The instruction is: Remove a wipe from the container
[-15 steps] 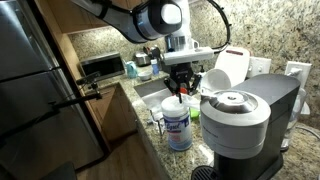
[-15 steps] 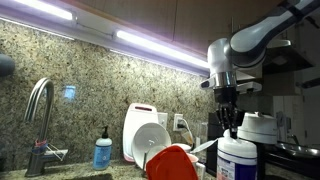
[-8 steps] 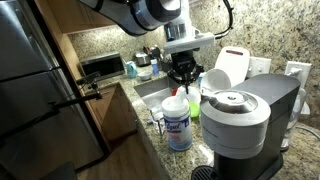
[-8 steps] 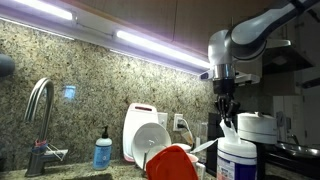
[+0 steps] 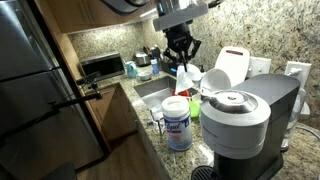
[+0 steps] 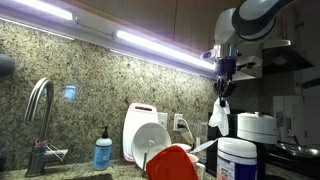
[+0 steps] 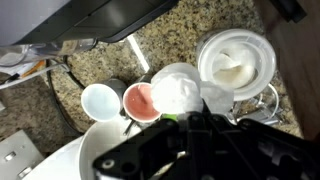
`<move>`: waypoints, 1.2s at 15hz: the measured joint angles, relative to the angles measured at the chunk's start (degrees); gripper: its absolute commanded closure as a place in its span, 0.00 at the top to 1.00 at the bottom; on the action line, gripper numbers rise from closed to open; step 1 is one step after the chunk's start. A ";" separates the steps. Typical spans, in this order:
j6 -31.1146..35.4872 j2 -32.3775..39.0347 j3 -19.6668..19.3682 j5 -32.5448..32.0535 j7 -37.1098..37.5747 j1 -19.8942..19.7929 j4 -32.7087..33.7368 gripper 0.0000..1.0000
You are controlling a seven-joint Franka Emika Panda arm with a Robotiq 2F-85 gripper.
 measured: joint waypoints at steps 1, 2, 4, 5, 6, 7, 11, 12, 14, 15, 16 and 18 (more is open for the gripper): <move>1.22 -1.77 0.03 0.74 0.48 0.10 -0.82 0.01; 2.60 -3.74 0.07 1.51 0.91 0.21 -1.94 0.01; 5.89 -8.02 0.14 2.39 1.68 0.50 -4.92 0.02; 7.00 -9.93 0.14 2.56 2.23 0.65 -6.41 0.02; 7.33 -11.51 0.14 2.58 2.56 0.79 -7.72 0.02; 7.39 -12.48 0.14 2.61 2.61 0.85 -8.58 0.02; 7.86 -12.92 0.10 2.62 2.61 0.87 -9.69 0.02; 7.88 -12.92 0.07 2.62 2.61 0.87 -9.76 0.01; 7.89 -12.88 -0.02 2.61 2.61 0.95 -9.76 0.01; 8.15 -12.85 -0.08 1.75 3.03 1.05 -9.77 0.01; 9.28 -12.88 -0.09 0.01 4.57 1.20 -9.79 0.01; 12.88 -13.44 -0.13 -4.87 9.02 1.64 -10.02 0.01</move>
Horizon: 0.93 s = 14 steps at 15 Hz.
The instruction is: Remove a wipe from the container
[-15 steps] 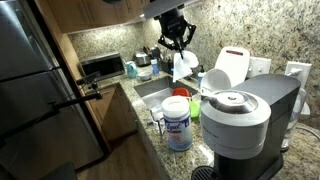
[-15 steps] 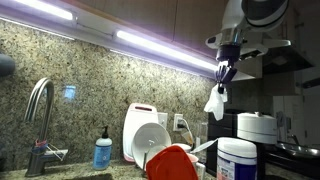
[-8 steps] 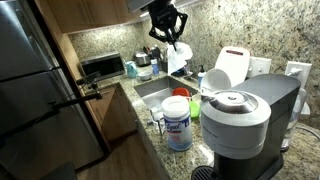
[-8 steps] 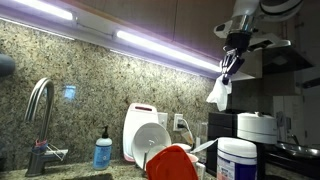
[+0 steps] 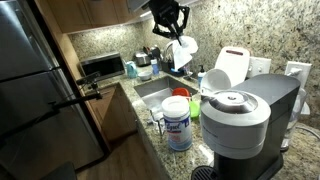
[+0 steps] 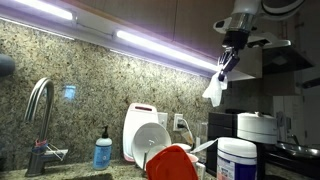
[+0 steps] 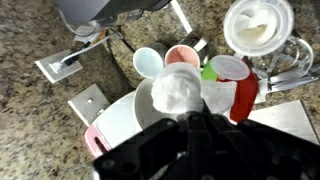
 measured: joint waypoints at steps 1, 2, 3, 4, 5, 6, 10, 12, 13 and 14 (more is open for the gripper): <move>1.80 -0.65 0.00 -2.35 2.42 0.18 -0.21 0.01; 3.33 -1.50 0.00 -4.78 5.00 0.31 -0.34 0.01; 4.24 -2.48 0.00 -7.02 7.50 0.45 -0.35 0.01; 4.61 -3.55 0.00 -9.07 9.97 0.61 -0.25 0.01; 4.68 -4.50 0.00 -10.26 12.03 0.75 -0.03 0.01; 4.68 -5.29 0.00 -10.85 13.74 0.80 0.45 0.01; 4.95 -5.83 -0.01 -12.57 19.38 0.76 5.12 0.01; 5.69 -5.04 -0.04 -15.46 24.11 0.71 8.10 0.01; 5.76 -4.38 -0.04 -16.98 26.72 0.71 9.71 0.01; 5.76 -3.53 -0.03 -18.48 29.42 0.71 11.39 0.01</move>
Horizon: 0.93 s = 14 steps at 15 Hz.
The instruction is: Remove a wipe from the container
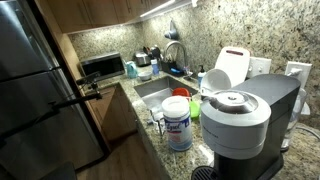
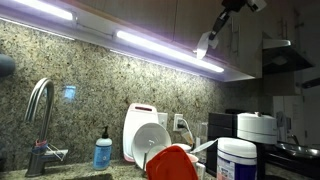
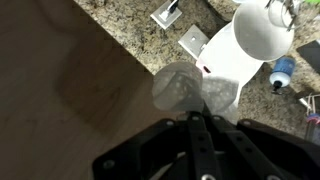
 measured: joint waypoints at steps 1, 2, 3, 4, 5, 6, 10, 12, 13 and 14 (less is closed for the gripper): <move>0.00 1.00 0.02 -1.69 3.01 0.04 1.75 0.01; -0.08 2.18 0.11 -3.37 6.46 0.11 3.58 0.01; -0.32 3.40 0.21 -4.66 9.90 0.28 5.36 0.01; -0.91 4.80 0.24 -6.28 13.67 0.72 7.38 0.01; -1.54 6.16 0.25 -7.92 17.52 1.23 9.32 0.01; -2.51 7.56 0.24 -9.38 21.24 1.84 11.25 0.01; -7.93 12.89 0.04 -11.98 30.71 4.84 18.73 0.01; -9.78 14.24 0.04 -11.96 31.38 5.56 20.76 0.02; -9.74 14.25 0.09 -11.96 31.38 5.56 20.64 0.02; -9.72 14.25 0.10 -11.95 31.38 5.56 20.58 0.02</move>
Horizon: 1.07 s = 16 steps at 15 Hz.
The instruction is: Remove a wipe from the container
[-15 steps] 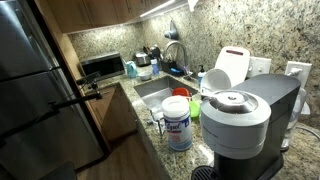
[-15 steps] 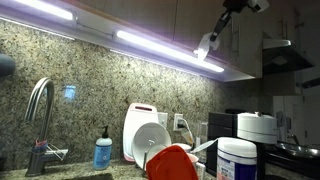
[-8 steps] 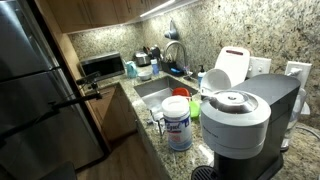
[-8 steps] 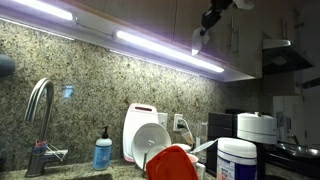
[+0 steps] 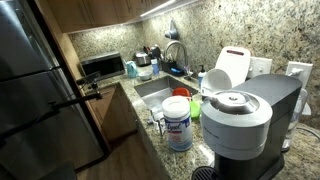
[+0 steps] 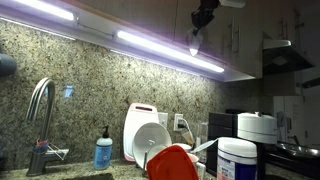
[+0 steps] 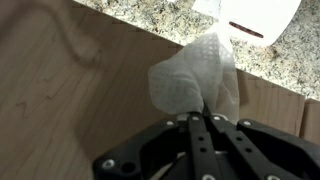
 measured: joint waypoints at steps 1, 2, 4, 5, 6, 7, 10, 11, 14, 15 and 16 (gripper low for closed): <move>0.00 0.00 0.00 0.03 0.00 0.00 0.00 0.02; 0.01 0.00 0.00 0.04 0.00 0.00 0.00 0.02; 0.01 0.00 -0.01 0.04 0.00 -0.04 0.00 0.01; 0.01 0.00 -0.01 0.04 0.00 -0.03 0.00 0.01; 0.01 0.00 0.02 0.04 0.00 -0.03 -0.01 0.01; -0.01 0.00 0.01 0.04 0.01 -0.03 -0.01 0.01; -0.61 0.03 -0.22 0.21 0.16 -0.25 -0.06 0.01; -1.15 0.03 -0.31 0.36 0.28 -0.40 -0.10 0.01; -3.12 -0.07 -0.95 0.83 1.24 -1.07 -0.28 0.01; -3.77 -0.19 -1.33 1.06 1.49 -1.26 -0.43 0.01; -4.40 -0.33 -1.75 1.24 1.87 -1.51 -0.61 0.01</move>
